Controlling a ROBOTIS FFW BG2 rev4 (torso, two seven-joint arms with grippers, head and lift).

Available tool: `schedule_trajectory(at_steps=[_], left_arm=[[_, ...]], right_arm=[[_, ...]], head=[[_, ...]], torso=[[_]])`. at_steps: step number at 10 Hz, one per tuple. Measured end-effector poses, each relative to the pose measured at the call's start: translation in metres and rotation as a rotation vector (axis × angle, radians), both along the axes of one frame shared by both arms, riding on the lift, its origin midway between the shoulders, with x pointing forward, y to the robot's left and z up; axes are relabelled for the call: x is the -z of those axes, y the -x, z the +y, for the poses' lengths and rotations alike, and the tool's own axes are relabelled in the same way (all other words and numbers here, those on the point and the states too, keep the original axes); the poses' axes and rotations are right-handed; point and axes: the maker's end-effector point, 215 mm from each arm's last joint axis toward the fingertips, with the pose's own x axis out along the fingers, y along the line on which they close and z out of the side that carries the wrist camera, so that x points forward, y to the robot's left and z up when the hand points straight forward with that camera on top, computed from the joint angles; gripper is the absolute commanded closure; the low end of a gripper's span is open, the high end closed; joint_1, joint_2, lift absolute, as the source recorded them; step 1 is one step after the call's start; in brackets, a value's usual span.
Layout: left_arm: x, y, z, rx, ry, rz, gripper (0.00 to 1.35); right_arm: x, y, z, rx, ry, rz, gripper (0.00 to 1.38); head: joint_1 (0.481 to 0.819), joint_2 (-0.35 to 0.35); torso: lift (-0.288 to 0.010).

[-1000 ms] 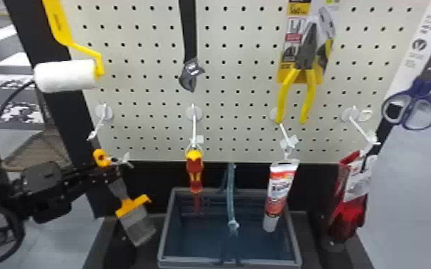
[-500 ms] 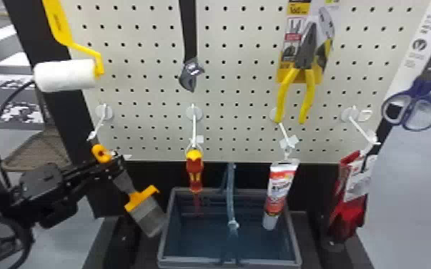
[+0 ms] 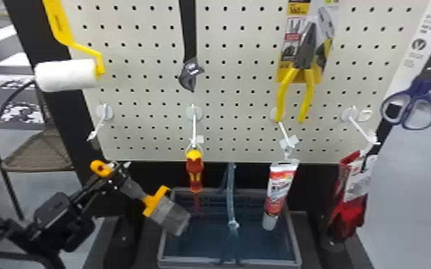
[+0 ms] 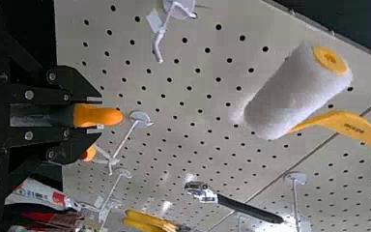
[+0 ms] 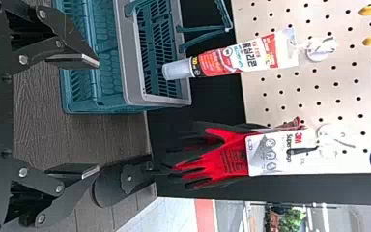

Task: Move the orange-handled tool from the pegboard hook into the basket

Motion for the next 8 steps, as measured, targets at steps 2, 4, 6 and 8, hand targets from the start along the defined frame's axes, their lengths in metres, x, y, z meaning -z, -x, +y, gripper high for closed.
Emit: schedule_trajectory(at_steps=[2,4,6,8], left_arm=[[0.023,-0.003,-0.008,-0.018,0.069,0.031,1.18],[0.037,-0.01,-0.012,-0.062,0.127,0.041,1.18],[0.059,-0.016,-0.017,-0.105,0.197,0.075,1.17],[0.079,-0.016,-0.021,-0.145,0.24,0.113,1.17]], right_arm=[[-0.001,0.0,0.0,0.0,0.0,-0.001,0.49],[0.001,0.001,0.0,0.0,0.0,0.004,0.49],[0.001,0.001,0.0,-0.001,0.0,0.006,0.49],[0.001,0.002,0.0,-0.001,0.001,0.009,0.5]], head=[[0.549,0.0],[0.549,0.0],[0.549,0.0],[0.549,0.0]], torso=[[-0.1],[-0.1],[-0.1],[-0.1]])
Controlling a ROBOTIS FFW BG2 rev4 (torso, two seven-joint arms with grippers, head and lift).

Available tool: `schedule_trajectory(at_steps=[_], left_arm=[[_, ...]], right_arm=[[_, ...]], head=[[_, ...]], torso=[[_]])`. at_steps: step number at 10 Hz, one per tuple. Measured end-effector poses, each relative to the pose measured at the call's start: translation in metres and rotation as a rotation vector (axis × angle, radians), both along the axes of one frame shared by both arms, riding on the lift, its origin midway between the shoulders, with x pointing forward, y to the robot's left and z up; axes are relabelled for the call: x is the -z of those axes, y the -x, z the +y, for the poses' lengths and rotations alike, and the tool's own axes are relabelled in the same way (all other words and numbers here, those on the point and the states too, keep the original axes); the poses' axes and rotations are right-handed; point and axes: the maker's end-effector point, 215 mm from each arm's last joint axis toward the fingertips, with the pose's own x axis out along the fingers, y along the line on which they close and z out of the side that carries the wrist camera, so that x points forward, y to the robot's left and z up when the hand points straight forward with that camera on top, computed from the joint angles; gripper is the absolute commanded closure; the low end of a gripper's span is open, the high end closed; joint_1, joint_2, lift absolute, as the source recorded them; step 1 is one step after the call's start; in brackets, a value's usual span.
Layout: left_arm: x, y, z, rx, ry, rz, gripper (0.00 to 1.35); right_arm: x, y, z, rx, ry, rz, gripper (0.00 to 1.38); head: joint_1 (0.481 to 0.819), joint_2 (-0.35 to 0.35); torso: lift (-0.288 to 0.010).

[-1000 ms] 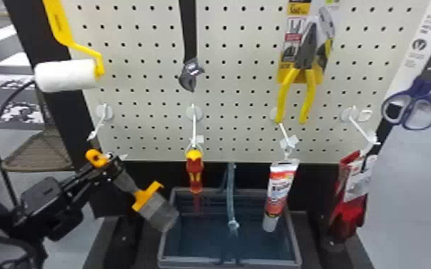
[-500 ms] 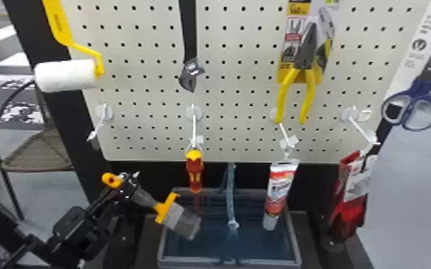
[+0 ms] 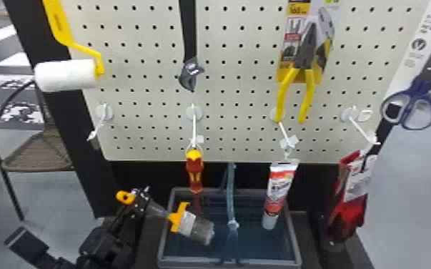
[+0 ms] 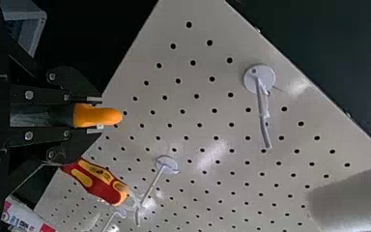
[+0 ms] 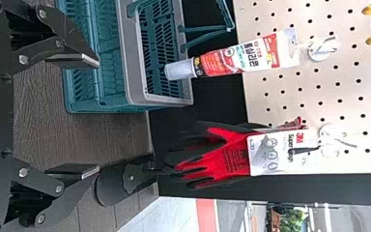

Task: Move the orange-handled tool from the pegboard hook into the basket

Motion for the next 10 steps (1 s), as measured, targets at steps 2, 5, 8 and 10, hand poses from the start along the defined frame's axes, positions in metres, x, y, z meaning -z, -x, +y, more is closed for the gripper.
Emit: schedule_trajectory(at_steps=[2,5,8,10], left_arm=[[0.009,-0.002,-0.011,-0.008,0.036,0.02,1.17],[0.015,-0.004,-0.032,0.012,0.096,0.03,1.14],[0.023,-0.001,-0.043,0.04,0.118,0.056,0.0],[0.026,-0.001,-0.048,0.078,0.113,0.069,0.27]], right_arm=[[0.001,0.001,0.0,-0.002,0.001,0.003,0.5],[0.002,0.001,0.002,-0.009,0.001,0.004,0.5],[0.002,0.001,0.002,-0.011,0.002,0.005,0.5],[0.002,0.001,0.002,-0.011,0.002,0.005,0.5]], head=[[0.549,0.0],[0.549,0.0],[0.549,0.0],[0.549,0.0]], torso=[[-0.1],[-0.1],[-0.1],[-0.1]])
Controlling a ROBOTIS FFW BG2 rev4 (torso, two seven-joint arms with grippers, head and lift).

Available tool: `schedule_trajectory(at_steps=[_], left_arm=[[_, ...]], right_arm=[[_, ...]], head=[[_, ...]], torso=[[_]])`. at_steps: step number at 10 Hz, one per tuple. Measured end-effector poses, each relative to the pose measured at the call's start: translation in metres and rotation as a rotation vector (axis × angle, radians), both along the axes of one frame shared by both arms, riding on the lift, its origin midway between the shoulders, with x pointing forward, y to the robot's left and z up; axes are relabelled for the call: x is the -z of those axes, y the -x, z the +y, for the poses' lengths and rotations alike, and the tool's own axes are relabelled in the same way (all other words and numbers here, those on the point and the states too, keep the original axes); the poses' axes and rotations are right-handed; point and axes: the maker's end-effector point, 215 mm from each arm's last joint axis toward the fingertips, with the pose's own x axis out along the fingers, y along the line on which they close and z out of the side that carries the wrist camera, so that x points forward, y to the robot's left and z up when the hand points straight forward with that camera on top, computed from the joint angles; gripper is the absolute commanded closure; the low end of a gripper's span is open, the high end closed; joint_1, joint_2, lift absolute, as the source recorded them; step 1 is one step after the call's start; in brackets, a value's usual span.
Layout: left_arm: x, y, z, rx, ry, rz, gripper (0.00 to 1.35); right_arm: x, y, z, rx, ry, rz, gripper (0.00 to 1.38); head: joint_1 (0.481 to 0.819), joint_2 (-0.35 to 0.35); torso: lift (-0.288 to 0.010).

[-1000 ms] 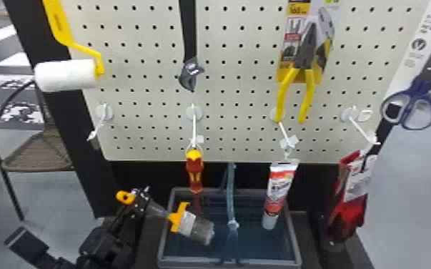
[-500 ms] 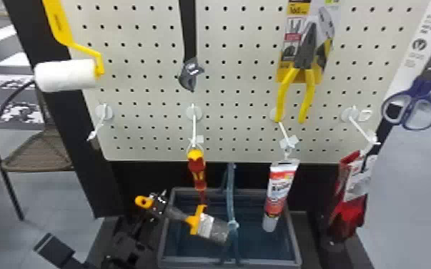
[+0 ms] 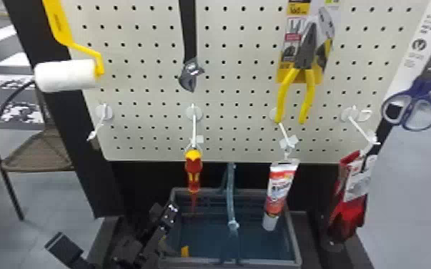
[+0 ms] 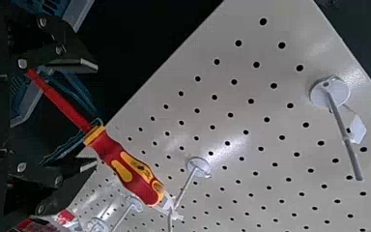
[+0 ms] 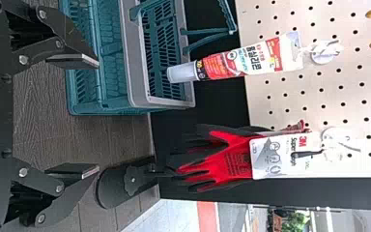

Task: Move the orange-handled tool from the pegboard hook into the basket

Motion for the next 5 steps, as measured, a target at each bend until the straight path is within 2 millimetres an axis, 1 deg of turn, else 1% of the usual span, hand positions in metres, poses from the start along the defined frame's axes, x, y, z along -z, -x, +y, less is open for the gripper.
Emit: schedule_trajectory(at_steps=[1,2,5], left_arm=[[-0.001,0.0,-0.001,0.008,0.002,-0.001,0.34],[-0.003,0.0,0.0,0.012,-0.005,-0.007,0.37],[-0.003,0.0,0.009,0.008,-0.027,-0.012,0.37]], right_arm=[[0.0,0.0,0.0,0.0,0.0,0.001,0.5],[0.0,0.0,0.0,-0.001,0.0,0.001,0.5],[0.001,0.0,0.0,-0.001,-0.002,0.001,0.5]], head=[[0.549,0.0],[0.549,0.0],[0.549,0.0]], torso=[[-0.1],[-0.1],[-0.1]])
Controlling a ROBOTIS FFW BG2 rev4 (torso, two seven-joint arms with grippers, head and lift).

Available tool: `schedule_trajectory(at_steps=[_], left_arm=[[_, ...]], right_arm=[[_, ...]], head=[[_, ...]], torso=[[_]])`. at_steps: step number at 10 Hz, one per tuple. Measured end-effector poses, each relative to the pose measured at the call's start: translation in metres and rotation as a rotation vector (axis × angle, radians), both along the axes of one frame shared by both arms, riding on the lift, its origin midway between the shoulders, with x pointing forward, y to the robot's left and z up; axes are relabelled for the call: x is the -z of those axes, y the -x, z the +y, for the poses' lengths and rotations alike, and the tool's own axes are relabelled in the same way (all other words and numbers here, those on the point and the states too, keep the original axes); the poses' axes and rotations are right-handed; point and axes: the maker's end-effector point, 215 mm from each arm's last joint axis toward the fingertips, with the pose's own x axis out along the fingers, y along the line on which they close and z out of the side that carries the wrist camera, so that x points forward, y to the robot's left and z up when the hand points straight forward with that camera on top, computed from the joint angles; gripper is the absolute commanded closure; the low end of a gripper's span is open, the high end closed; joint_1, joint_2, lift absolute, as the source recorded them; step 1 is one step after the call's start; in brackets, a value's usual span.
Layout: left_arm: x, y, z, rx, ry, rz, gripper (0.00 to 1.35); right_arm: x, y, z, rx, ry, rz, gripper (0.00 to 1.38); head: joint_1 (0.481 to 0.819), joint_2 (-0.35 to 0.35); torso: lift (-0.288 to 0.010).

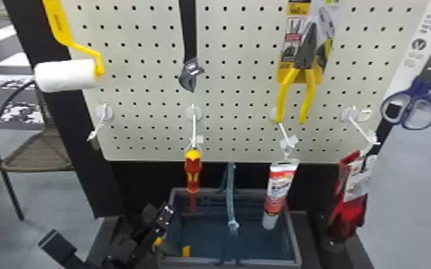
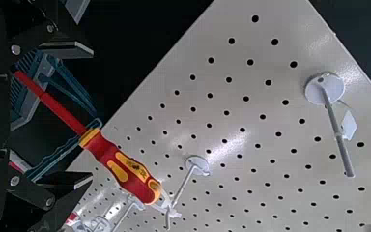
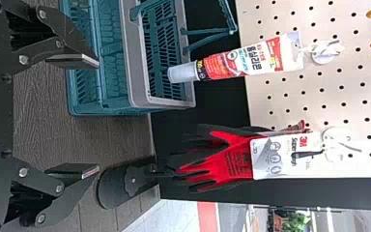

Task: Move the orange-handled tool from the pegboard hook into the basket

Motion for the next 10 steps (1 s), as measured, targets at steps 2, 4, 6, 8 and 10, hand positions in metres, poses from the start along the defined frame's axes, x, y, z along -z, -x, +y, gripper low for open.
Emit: schedule_trajectory(at_steps=[2,4,6,8,10], left_arm=[[0.0005,0.0004,0.0004,-0.001,-0.001,0.001,0.37],[-0.0001,0.0006,0.001,-0.001,-0.001,0.0,0.38],[0.0001,0.0006,0.0009,0.001,-0.001,0.001,0.38],[0.0,0.0004,0.0012,0.0,-0.001,0.001,0.38],[0.0004,0.0005,0.0021,-0.002,-0.002,0.001,0.38]], right_arm=[[0.0012,0.0005,0.0001,0.0,0.0,0.003,0.5],[0.0014,0.0006,0.0001,0.0,0.0,0.004,0.5],[0.0016,0.0008,0.0001,0.0,0.0,0.004,0.5],[0.0017,0.001,0.0001,0.0,0.0,0.004,0.5],[0.0017,0.0011,0.0001,0.0,0.0,0.005,0.5]], head=[[0.549,0.0],[0.549,0.0],[0.549,0.0],[0.549,0.0],[0.549,0.0]], torso=[[-0.1],[-0.1],[-0.1],[-0.1],[-0.1]])
